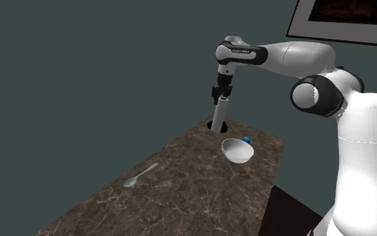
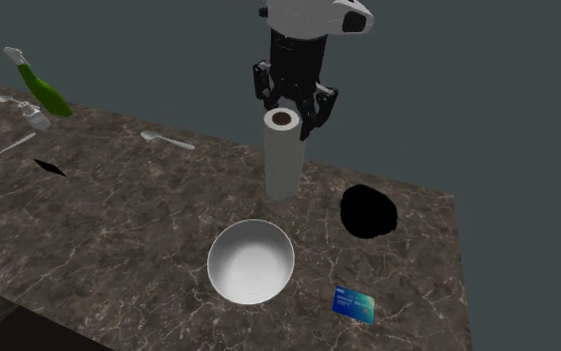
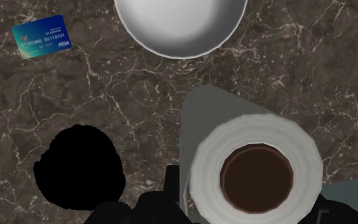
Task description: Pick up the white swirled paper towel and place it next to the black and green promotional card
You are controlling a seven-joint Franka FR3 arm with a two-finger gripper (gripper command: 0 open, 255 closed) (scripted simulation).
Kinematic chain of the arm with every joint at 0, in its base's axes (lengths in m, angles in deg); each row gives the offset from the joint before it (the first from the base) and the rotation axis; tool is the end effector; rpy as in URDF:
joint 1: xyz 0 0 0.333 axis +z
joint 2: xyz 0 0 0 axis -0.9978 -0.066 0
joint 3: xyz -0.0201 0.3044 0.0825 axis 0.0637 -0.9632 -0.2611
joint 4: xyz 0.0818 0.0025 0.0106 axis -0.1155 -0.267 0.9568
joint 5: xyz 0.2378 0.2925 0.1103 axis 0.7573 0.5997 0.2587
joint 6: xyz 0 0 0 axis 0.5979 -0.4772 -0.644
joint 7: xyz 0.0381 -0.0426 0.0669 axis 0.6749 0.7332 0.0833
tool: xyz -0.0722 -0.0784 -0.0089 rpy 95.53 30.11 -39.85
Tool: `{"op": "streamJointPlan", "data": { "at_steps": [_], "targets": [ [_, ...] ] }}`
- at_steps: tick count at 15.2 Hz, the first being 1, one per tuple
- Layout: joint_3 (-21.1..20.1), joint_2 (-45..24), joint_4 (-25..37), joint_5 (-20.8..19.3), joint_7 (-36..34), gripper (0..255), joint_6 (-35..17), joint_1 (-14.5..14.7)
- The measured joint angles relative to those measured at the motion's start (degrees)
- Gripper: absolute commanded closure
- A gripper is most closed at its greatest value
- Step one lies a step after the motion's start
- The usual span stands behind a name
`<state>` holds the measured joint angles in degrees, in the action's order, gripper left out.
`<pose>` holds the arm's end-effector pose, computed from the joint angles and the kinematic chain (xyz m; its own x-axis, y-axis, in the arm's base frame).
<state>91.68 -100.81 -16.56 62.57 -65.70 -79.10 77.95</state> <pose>0.6621 -0.1724 0.5151 0.9980 -0.0504 -0.0393 -0.0525 -0.9972 -0.0530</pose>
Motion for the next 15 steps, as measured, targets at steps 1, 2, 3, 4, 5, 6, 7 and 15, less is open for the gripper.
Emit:
{"op": "streamJointPlan", "data": {
  "at_steps": [1, 2, 3, 4, 5, 6, 7, 15],
  "targets": [
    [0.0, 0.0, 0.6, 0.0, -0.1, 255, 0.6, 0.0],
    [-0.1, 0.5, 0.4, -0.1, -0.5, 255, 0.9, 0.4],
    [-0.3, 2.2, -1.7, -0.4, -1.3, 255, 0.4, 1.2],
    [-0.5, 3.8, -3.6, -0.6, -2.2, 255, 0.1, 2.0],
    [-0.7, 5.3, -5.6, -0.9, -3.0, 255, -0.5, 2.7],
    [-0.9, 6.9, -7.1, -1.1, -4.1, 255, -0.4, 3.6],
    [-1.2, 8.4, -9.0, -1.4, -5.0, 255, -0.9, 4.4],
    [-4.5, 19.5, -20.3, -2.9, -14.0, 255, -1.7, 10.3]
  ]
}}
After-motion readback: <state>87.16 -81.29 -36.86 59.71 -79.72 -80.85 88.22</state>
